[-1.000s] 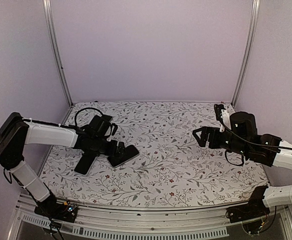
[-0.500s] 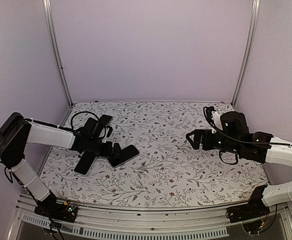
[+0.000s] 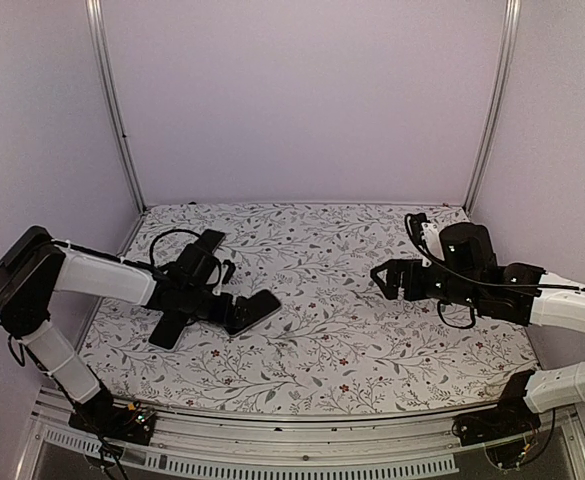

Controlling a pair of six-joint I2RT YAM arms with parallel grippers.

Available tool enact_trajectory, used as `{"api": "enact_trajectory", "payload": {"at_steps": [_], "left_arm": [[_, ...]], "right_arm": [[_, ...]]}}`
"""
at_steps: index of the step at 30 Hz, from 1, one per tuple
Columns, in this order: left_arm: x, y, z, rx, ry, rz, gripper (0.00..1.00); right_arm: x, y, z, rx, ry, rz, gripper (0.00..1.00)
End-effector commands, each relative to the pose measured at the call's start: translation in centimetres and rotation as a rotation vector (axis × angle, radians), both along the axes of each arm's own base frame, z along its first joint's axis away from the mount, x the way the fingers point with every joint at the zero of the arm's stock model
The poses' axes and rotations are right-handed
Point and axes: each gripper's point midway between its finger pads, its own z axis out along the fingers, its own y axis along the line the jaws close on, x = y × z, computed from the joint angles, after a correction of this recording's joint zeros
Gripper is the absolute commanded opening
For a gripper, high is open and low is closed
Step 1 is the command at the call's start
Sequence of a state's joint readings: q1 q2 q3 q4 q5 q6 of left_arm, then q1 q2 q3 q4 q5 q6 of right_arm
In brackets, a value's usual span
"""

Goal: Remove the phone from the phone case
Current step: Adjust the phone with the phone case at the center of the board.

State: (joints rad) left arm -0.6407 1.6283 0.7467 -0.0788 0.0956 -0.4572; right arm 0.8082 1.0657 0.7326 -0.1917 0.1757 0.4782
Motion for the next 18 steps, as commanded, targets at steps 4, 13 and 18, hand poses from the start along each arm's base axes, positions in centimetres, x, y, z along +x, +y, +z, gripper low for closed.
{"api": "enact_trajectory", "payload": {"at_steps": [4,13,18], "left_arm": [[-2.2,-1.7,-0.5,0.005,0.018,-0.010,0.99],[-3.6,-2.9,-0.6,0.023,0.018,-0.023,0.99],[-4.4,-3.6,-0.8,0.030,0.027,-0.036,0.99]], "right_arm": [[0.5,0.6,1.3,0.036,-0.022,0.008,0.99],[0.7,1.0,1.1,0.029,-0.020,0.017,0.99],[0.6,1.1,0.9,0.028,-0.013,0.024,0.99]]}}
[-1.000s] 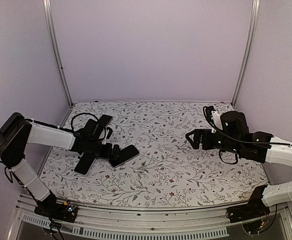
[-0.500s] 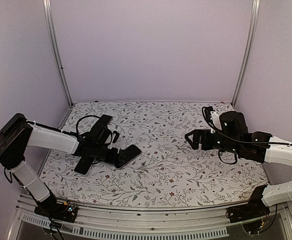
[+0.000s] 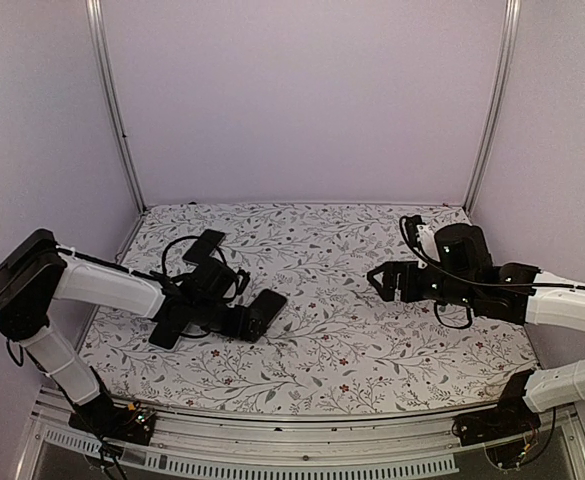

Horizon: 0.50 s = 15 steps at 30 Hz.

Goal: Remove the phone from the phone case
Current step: Adjust the phone with the phone case at the center of the board.

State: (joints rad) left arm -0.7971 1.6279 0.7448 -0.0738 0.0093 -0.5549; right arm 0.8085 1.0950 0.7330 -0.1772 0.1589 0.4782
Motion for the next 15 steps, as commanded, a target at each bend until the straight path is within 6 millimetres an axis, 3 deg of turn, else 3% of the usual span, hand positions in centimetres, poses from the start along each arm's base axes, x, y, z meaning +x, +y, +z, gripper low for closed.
{"api": "enact_trajectory", "payload": {"at_steps": [1,15], "left_arm": [[-1.7,-0.6,-0.7,0.019,0.037,-0.013,0.99],[-3.0,-2.4,-2.1,0.190,0.025,-0.043,0.99]], "right_arm": [[0.5,0.6,1.5,0.032,-0.028,0.009,0.99],[0.4,0.4,1.2,0.025,-0.025,0.007,0.99]]}}
